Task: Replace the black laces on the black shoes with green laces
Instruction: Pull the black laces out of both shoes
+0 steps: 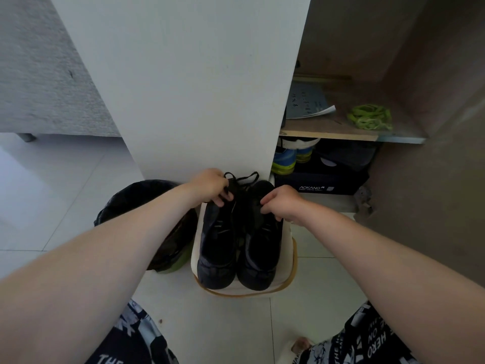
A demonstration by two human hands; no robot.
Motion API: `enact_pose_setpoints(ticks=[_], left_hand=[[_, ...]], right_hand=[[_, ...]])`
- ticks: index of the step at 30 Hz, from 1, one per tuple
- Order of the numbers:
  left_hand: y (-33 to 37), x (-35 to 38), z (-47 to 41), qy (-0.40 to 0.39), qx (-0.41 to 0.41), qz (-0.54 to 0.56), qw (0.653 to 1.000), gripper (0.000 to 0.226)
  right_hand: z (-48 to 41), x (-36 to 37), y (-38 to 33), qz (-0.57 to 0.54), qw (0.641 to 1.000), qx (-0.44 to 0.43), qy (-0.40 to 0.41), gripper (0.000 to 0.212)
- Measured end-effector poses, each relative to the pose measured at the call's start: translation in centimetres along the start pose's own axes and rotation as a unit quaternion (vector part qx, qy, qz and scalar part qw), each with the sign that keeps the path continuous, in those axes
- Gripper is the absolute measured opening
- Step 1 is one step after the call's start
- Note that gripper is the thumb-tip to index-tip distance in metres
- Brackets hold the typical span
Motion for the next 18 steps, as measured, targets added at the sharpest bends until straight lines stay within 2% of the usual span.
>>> enact_pose_setpoints(ticks=[2, 4, 7, 9, 12, 15, 18], left_hand=[[-0.4, -0.9, 0.2, 0.018, 0.011, -0.066, 0.998, 0.019], [-0.6, -1.6, 0.1, 0.047, 0.027, -0.151, 0.987, 0.027], [-0.6, -2.3, -0.7, 0.112, 0.057, -0.284, 0.95, 0.027], [-0.5, -1.9, -1.1, 0.125, 0.065, -0.33, 0.933, 0.023], [0.6, -0.4, -1.1, 0.132, 0.138, -0.366, 0.911, 0.04], [1.8, 2.0, -1.1, 0.081, 0.201, -0.331, 0.918, 0.025], [2.0, 4.6, -0.8, 0.009, 0.166, -0.347, 0.923, 0.023]], right_hand=[[-0.3, -0.6, 0.0, -0.006, 1.0, -0.007, 0.02, 0.016], [-0.7, -1.2, 0.0, 0.037, 0.998, -0.024, 0.047, 0.02], [-0.8, -1.4, 0.3, 0.112, 0.992, -0.031, 0.043, 0.016], [-0.8, -1.2, 0.6, 0.134, 0.99, -0.029, 0.024, 0.025], [-0.7, -1.2, 0.5, 0.141, 0.988, -0.051, 0.025, 0.024], [-0.7, -1.4, 0.6, 0.15, 0.985, -0.067, 0.052, 0.009], [-0.8, -1.4, 0.6, 0.172, 0.978, -0.085, 0.079, 0.019]])
Point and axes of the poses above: each hand's wrist, its own z-axis away from the middle knuckle, its own x-axis out of the palm, y = z × x, the point moved 2 cm from there along -z, towards the middle knuckle, and after that the axes turned 1 degree about x, right-handed, at the moved point
